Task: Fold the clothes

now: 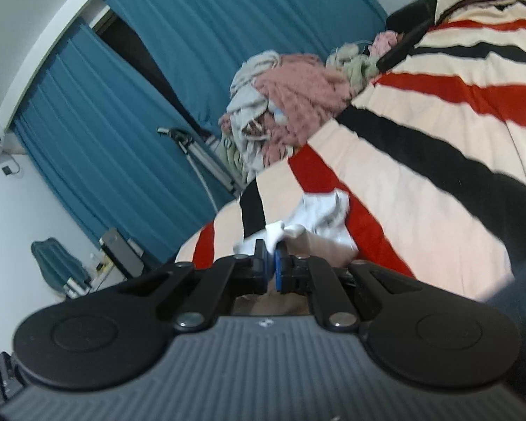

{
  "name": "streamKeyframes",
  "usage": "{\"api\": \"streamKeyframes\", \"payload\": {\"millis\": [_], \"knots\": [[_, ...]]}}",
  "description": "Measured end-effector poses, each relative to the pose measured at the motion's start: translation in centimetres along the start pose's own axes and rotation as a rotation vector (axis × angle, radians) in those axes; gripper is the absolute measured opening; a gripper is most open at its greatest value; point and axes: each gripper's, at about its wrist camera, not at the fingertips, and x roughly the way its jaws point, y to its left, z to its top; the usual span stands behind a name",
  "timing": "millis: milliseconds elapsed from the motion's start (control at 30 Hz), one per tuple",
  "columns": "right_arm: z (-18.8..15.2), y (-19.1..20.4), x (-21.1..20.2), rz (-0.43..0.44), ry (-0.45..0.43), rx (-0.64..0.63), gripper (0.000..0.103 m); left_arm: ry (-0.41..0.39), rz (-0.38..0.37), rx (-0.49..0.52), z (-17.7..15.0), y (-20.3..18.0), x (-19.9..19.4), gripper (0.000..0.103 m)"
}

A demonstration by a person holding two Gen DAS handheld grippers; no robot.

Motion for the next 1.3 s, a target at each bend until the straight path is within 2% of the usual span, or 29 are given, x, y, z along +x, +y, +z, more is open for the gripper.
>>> {"api": "streamKeyframes", "payload": {"millis": [100,167,267,367,500,700,767,800,833,867,900,933,1000,1100,1167,1200,1267,1300], "knots": [[2.3,0.8,4.4,-0.010,0.002,0.018,0.007,0.011,0.083,-0.003,3.9,-1.4,3.8,0.004],[3.8,1.7,8.1,-0.039,0.007,-0.014,0.008,0.011,0.132,0.000,6.5,-1.8,6.9,0.006],[5.2,2.7,13.9,-0.082,0.002,-0.085,0.008,-0.010,0.186,0.037,9.7,-1.4,11.9,0.007],[5.5,1.9,19.2,-0.118,0.043,-0.075,0.008,0.013,0.235,0.028,11.9,0.7,16.0,0.006],[4.4,-0.5,24.0,-0.130,0.062,-0.106,0.008,0.007,0.239,0.062,13.4,3.5,19.1,0.005],[2.8,-5.1,28.1,-0.084,0.143,-0.030,0.011,0.041,0.232,0.138,13.4,6.7,22.9,0.005],[2.8,-5.5,28.3,-0.067,0.162,-0.017,0.026,0.053,0.231,0.137,13.5,7.5,23.6,0.005],[2.8,-5.7,28.0,-0.033,0.160,-0.005,0.057,0.054,0.228,0.143,13.5,7.7,23.8,0.009],[2.7,-5.8,27.5,0.012,0.151,0.014,0.087,0.048,0.222,0.157,13.5,7.7,23.6,0.020],[2.7,-5.7,26.8,0.048,0.135,0.034,0.092,0.047,0.219,0.183,13.4,7.5,23.5,0.031],[2.8,-5.4,26.2,0.063,0.123,0.040,0.091,0.051,0.219,0.227,13.2,7.2,23.2,0.057],[3.0,-5.0,25.8,0.072,0.113,0.041,0.091,0.055,0.224,0.270,12.9,6.8,23.1,0.072],[3.0,-4.1,25.2,0.062,0.120,-0.017,0.091,0.062,0.247,0.350,12.1,6.3,23.3,0.076],[2.6,-3.1,25.7,-0.026,0.147,-0.200,0.090,0.073,0.280,0.452,11.0,5.8,23.7,0.075],[2.2,-3.8,26.8,-0.070,0.165,-0.242,0.077,0.085,0.290,0.443,10.7,6.5,24.5,0.072],[2.0,-4.4,27.5,-0.087,0.185,-0.230,0.069,0.094,0.290,0.445,10.5,6.8,24.9,0.067],[1.7,-5.7,29.0,-0.103,0.233,-0.186,0.061,0.111,0.288,0.449,10.2,7.3,25.5,0.052],[1.5,-6.1,29.4,-0.104,0.244,-0.175,0.047,0.112,0.285,0.453,10.2,7.3,25.7,0.037]]}}
